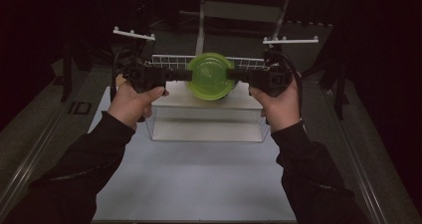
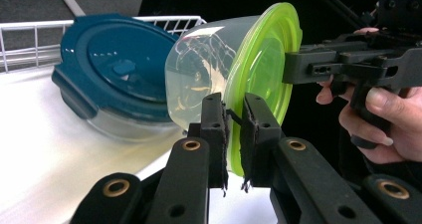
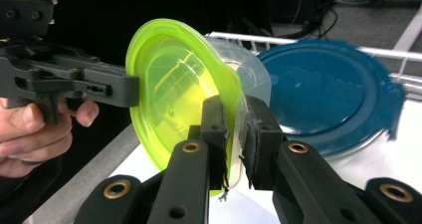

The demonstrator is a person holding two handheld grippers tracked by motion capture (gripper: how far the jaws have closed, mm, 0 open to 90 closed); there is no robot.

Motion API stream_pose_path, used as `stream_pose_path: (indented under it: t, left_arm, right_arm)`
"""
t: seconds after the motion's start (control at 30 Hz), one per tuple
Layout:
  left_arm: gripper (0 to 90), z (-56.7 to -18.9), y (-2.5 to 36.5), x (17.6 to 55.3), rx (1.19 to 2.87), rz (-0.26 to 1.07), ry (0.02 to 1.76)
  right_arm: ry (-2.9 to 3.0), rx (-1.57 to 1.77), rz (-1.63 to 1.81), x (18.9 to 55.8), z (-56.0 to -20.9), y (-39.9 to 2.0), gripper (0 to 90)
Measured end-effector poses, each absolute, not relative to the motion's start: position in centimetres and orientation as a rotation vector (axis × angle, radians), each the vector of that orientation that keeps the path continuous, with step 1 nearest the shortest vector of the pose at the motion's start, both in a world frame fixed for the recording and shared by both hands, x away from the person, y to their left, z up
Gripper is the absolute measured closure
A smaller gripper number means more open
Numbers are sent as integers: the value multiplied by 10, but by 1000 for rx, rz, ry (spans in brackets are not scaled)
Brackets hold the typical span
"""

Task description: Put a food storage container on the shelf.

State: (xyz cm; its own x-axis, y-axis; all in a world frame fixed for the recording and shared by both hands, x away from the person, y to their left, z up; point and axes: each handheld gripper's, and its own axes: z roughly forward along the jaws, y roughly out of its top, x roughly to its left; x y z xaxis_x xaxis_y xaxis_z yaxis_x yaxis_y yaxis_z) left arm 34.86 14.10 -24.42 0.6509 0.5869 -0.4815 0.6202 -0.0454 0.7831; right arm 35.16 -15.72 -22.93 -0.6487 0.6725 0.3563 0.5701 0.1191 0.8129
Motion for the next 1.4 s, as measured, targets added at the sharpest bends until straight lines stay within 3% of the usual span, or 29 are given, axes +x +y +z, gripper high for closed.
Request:
stream_pose_path:
  t: [0.43, 0.9, 1.23, 1.4]
  left_arm:
    - [807, -250, 130, 385, 1716, -79, 1050]
    - [795, -254, 129, 400, 1683, -120, 1105]
    - [756, -257, 125, 414, 1645, -99, 1135]
    - [720, -258, 121, 421, 1629, -93, 1140]
  right_arm:
    - [2251, 1383, 1520, 385, -234, -162, 804]
    - [2249, 1428, 1501, 399, -236, -163, 790]
    - [2220, 1470, 1527, 410, -238, -160, 664]
    - [2200, 1538, 1546, 419, -242, -162, 654]
